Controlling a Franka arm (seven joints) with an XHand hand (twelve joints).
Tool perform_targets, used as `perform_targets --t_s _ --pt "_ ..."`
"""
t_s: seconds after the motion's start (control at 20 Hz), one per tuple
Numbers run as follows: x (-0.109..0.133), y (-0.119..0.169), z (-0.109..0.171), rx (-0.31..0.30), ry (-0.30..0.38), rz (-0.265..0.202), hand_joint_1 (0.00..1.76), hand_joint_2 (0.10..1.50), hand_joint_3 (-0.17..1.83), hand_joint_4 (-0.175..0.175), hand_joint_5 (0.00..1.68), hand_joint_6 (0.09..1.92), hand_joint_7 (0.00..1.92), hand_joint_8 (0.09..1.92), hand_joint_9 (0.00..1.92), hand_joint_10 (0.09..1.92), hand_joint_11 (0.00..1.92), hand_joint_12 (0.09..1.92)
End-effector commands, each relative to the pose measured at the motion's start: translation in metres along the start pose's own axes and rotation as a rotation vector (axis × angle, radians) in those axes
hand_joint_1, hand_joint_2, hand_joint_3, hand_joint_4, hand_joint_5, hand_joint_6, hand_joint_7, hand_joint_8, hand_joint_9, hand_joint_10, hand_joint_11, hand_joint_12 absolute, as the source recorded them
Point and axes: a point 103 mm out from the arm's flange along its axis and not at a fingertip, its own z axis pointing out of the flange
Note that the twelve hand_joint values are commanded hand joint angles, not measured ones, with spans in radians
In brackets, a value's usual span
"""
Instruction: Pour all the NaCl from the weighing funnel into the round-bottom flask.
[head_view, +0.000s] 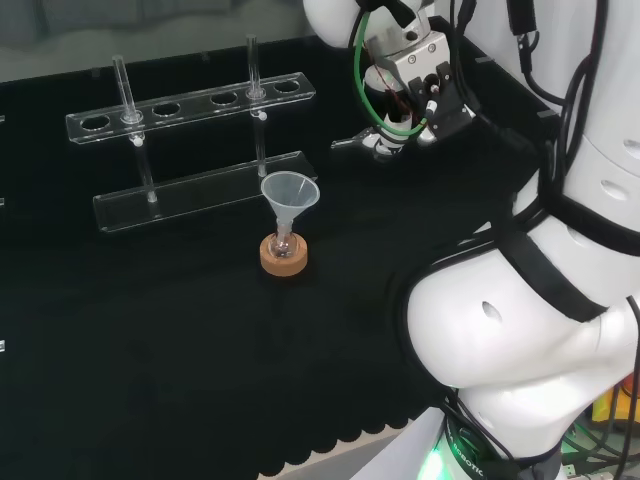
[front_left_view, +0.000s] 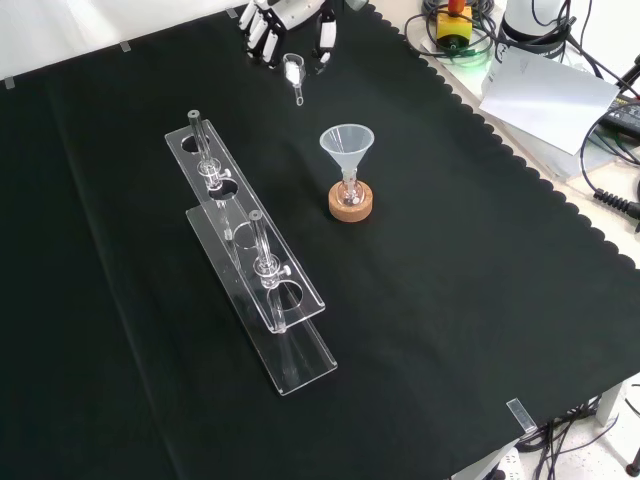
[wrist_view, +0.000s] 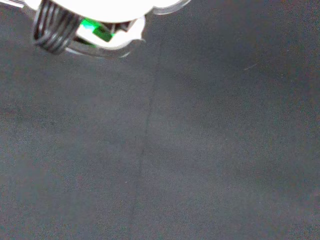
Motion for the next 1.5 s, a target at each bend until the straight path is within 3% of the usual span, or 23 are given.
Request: perform_targets --t_s 0.05,0.7,1.5 --pt "0.014 -0.017 -0.003 -0.003 -0.014 -0.002 1.1 0.6 0.87 0.175 1.16 0.98 0.59 0.6 0.87 0.47 0.61 1.24" --pt "0.046 -0.041 -0.008 0.018 -0.061 -0.033 1.1 0.6 0.86 0.175 1.16 0.98 0.6 0.6 0.89 0.48 0.6 1.24" --pt "0.06 -0.028 -0.009 0.072 -0.154 -0.056 1.1 0.6 0.86 0.175 1.16 0.97 0.61 0.6 0.9 0.48 0.6 1.25"
